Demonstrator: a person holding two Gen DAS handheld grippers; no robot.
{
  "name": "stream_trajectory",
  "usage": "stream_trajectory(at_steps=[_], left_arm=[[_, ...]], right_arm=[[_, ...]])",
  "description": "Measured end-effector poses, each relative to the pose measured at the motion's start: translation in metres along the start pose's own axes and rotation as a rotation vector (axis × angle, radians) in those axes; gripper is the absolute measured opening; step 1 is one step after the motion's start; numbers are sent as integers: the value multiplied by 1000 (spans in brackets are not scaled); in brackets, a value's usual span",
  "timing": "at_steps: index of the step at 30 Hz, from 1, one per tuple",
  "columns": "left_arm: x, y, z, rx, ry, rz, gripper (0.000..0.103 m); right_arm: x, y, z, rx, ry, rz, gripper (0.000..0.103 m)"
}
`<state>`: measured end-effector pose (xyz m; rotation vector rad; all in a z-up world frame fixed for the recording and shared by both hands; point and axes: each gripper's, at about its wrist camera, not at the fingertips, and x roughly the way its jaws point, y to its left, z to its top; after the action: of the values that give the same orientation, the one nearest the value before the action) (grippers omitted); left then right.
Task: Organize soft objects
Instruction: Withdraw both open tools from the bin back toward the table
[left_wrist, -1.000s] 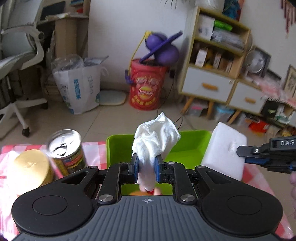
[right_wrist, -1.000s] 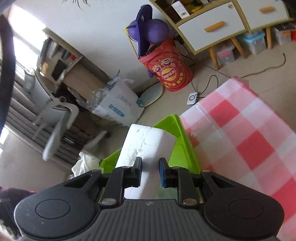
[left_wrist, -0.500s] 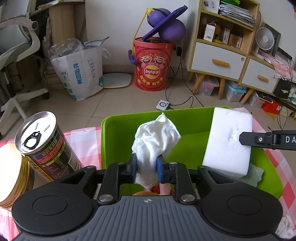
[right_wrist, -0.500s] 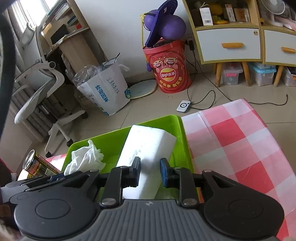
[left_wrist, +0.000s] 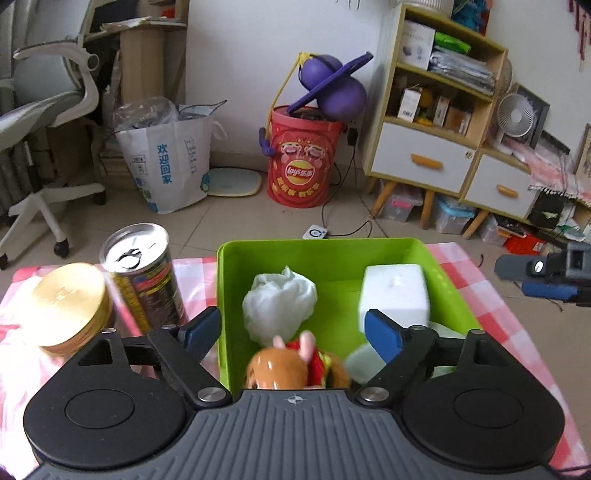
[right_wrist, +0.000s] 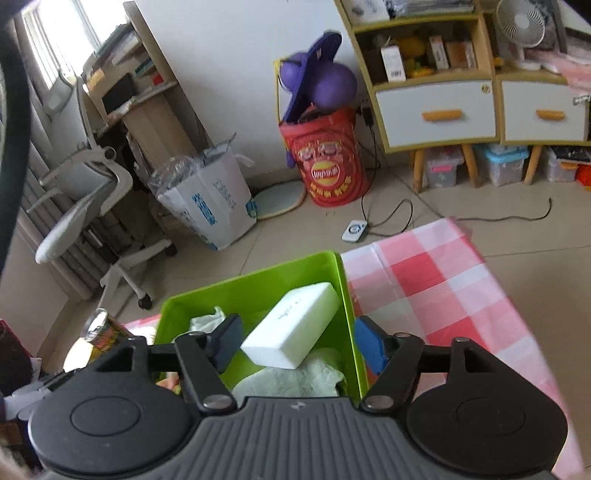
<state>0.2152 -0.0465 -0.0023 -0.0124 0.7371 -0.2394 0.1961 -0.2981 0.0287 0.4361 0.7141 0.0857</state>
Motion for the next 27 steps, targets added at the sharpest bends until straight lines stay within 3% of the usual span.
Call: stream_trajectory(at_steps=[10,14,19,27], left_arm=[[-77,5,-26,-25,3,-3,96],[-102,11,-40,-47,-6,1,98],[-125,18,-63,-87,26,-38,98],[-143,20,-107,-107,44,-41,98]], right_arm=[[-87,20,-22,-6,-63,46,57],[-101,27,-40,-25,-44,53,59],[-120,40,-69,-53,-35,85,70],[-131,59,-118,-145,-32,72,71]])
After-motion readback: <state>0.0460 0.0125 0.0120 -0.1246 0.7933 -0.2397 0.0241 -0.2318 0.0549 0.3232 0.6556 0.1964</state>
